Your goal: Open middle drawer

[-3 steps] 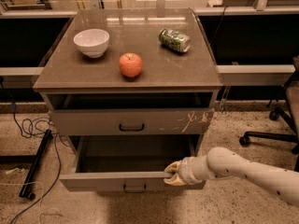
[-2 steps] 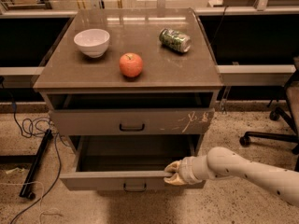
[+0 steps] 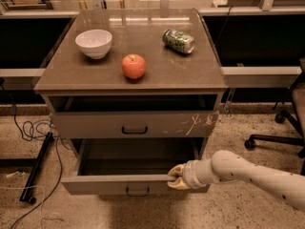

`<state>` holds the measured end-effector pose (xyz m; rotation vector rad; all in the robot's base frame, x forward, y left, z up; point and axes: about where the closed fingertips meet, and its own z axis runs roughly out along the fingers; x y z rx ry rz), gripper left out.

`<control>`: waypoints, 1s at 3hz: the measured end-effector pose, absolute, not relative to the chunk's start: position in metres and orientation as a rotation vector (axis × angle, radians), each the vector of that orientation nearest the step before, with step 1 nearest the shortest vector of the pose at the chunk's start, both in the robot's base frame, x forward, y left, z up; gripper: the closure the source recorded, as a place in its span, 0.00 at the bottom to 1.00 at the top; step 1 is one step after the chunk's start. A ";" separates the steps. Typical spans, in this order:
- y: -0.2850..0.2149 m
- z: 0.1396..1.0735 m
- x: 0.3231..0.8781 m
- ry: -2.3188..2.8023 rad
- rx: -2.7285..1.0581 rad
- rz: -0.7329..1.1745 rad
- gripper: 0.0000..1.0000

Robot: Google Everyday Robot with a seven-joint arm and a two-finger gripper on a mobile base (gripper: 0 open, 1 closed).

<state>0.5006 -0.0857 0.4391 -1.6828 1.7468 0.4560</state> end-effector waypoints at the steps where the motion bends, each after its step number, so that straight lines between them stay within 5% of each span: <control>1: -0.086 0.439 0.501 1.747 -1.683 0.456 0.11; 2: -0.086 0.439 0.501 1.747 -1.683 0.456 0.14; 3: -0.095 0.437 0.482 1.752 -1.670 0.470 0.38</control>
Offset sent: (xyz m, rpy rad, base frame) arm 0.0000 0.0000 0.0000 0.0000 0.0000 0.0000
